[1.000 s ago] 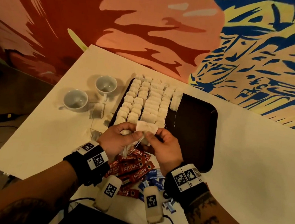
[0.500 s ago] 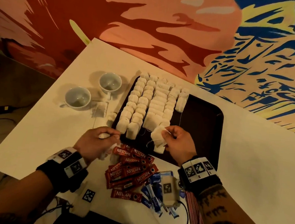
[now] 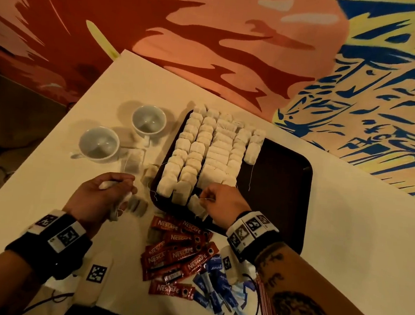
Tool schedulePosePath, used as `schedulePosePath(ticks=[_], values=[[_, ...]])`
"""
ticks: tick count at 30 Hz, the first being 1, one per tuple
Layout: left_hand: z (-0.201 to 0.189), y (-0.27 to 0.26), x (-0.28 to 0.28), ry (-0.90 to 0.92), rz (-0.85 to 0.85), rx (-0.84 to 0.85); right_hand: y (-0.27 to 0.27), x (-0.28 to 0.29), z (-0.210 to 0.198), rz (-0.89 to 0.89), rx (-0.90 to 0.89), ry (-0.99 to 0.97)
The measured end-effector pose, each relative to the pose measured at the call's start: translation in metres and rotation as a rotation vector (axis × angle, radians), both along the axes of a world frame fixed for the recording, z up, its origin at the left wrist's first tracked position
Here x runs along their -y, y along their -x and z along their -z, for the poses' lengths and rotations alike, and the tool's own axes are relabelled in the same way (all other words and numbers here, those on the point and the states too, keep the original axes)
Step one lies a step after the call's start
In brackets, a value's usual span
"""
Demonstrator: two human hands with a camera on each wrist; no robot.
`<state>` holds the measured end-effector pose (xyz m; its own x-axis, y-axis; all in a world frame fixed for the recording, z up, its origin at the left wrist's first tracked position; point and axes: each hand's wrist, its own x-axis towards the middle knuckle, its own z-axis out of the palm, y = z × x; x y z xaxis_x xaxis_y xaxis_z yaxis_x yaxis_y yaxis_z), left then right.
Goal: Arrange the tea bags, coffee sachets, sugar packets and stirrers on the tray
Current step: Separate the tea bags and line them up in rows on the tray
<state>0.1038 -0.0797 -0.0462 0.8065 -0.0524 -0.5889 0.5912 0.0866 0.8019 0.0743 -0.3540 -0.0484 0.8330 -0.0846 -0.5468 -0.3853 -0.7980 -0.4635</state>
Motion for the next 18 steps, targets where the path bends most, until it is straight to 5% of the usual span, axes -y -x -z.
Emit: schedulePosePath(ticks=[18], values=[[-0.014, -0.022, 0.059, 0.330, 0.087, -0.137, -0.049, 0.015, 0.002, 0.104, 0.017, 0.175]])
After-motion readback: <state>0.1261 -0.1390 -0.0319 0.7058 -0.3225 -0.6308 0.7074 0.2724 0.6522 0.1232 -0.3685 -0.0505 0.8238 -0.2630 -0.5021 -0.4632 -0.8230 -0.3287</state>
